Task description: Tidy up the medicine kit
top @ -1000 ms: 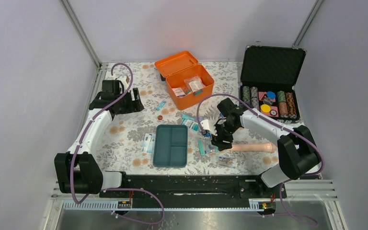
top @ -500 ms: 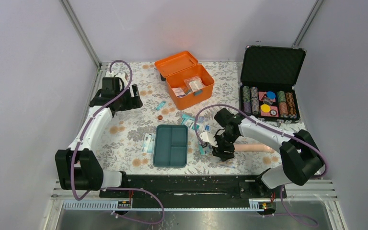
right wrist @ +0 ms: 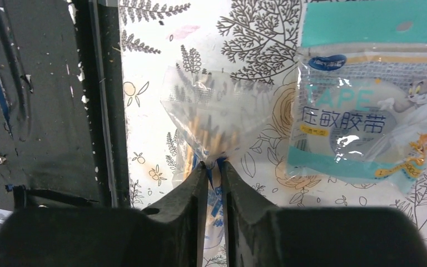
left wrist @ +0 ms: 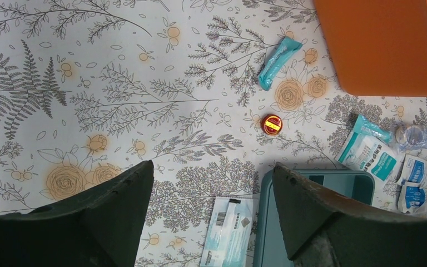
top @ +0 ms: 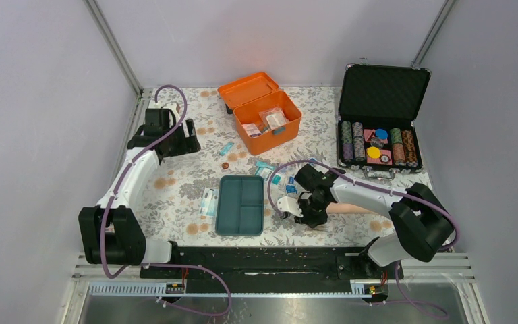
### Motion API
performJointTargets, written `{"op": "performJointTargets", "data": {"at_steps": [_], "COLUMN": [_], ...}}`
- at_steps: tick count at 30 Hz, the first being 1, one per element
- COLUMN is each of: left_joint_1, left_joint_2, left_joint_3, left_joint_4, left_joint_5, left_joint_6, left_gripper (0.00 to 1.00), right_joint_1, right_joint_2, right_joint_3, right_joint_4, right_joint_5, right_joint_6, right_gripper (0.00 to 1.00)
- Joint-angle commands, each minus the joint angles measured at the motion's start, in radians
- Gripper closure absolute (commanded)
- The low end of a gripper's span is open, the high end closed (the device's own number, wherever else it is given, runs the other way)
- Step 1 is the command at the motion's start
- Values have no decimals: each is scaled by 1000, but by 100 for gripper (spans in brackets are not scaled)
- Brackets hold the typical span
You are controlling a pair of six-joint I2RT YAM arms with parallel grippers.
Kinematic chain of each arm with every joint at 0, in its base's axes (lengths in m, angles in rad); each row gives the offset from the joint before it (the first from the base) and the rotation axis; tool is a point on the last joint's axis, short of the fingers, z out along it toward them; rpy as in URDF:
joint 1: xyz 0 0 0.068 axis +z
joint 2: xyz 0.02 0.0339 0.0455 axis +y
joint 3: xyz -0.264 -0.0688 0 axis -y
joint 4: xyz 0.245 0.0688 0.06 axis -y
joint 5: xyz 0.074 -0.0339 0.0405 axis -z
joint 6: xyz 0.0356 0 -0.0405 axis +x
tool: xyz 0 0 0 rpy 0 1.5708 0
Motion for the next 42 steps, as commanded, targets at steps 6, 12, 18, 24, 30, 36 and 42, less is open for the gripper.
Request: {"op": "performJointTargets", "data": {"at_steps": [6,12,18,24,30,36,42], "left_joint_1": [24,127,192,192,193,193,193], "left_joint_2": [52,113,125,90,29,-14,-40], "left_joint_3": [83,132,152,139,86,50,42], "left_joint_4": [14,-8,-31,-43,-13,-8,-2], "left_joint_5": [14,91,88,85,79,73,73], "left_joint_6": [-20,-79,-67,-40,-37,-28,-19], "left_gripper": [22,23,24,24,24,23,23], "right_joint_1": [8,-97,-259,-264,-262,-235,-205], "right_joint_2": [-18,-75,47,231,537,743,869], "right_joint_3": [83,313,680,970,1318,1530,1567], "right_joint_4": [-90,-331,-356,23,105,137,178], "right_joint_5": [116,30,-136,-51,117,135,179], "right_joint_6": [29,20,287,832,1059,1055,1023], "right_gripper": [100,100,100,100,100,100,96]}}
